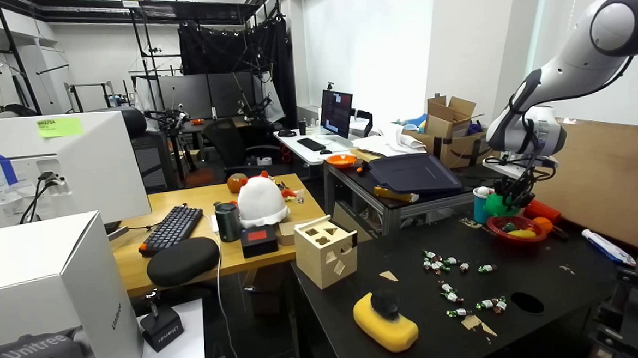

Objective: Put the banana and green plush toy in the red bowl.

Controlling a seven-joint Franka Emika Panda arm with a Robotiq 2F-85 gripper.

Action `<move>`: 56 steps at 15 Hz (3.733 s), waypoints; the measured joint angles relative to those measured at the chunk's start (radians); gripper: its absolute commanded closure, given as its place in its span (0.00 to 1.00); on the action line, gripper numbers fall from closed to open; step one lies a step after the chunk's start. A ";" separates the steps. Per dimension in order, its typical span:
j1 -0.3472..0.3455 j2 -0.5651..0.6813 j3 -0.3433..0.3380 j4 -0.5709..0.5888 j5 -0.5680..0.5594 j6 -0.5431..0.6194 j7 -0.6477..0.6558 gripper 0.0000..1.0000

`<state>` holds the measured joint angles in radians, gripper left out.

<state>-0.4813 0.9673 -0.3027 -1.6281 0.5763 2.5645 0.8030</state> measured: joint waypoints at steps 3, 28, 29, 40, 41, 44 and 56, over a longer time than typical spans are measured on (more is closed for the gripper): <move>0.000 0.027 -0.010 0.040 -0.008 0.000 0.050 0.96; -0.025 0.177 -0.055 0.124 -0.084 0.023 0.188 0.02; -0.020 0.175 -0.055 0.124 -0.085 0.023 0.186 0.00; 0.049 -0.043 -0.049 -0.060 -0.147 -0.080 0.069 0.00; 0.054 -0.072 -0.049 -0.087 -0.154 -0.103 0.046 0.00; 0.068 -0.146 -0.046 -0.165 -0.181 -0.161 -0.036 0.00; 0.234 -0.297 -0.023 -0.405 -0.330 -0.184 -0.347 0.00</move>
<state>-0.2473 0.6699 -0.3256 -2.0333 0.2462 2.3805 0.4558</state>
